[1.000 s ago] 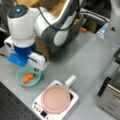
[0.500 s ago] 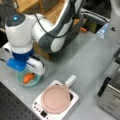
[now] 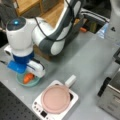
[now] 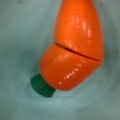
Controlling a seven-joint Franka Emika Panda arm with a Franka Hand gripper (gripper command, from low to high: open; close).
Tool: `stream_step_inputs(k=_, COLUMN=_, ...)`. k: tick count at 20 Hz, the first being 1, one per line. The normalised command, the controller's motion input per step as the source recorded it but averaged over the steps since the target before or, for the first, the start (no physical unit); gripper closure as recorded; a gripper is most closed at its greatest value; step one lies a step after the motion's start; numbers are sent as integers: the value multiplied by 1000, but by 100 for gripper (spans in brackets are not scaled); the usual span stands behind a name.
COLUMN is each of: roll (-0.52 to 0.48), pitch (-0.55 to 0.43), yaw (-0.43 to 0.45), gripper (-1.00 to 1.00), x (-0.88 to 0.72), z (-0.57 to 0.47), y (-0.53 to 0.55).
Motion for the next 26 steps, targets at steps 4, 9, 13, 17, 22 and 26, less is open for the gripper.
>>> stream_step_inputs(k=4, roll=-41, pitch=57, yaw=-125, gripper=-100, x=190, z=-54, y=-12)
stream_step_inputs(k=9, roll=-66, pitch=40, yaw=-130, gripper=-100, x=140, z=-96, y=-30)
stream_step_inputs(k=13, roll=-61, pitch=4, yaw=-86, gripper=-100, x=91, z=-139, y=-63)
stream_step_inputs(k=17, roll=-49, pitch=-3, yaw=-68, gripper=-100, x=54, z=-148, y=-73)
stream_step_inputs(k=22, roll=-61, pitch=-15, yaw=-65, gripper=-100, x=-8, z=-170, y=-80)
stream_step_inputs(k=26, roll=-75, pitch=-29, yaw=-67, gripper=100, x=-48, z=-298, y=-108)
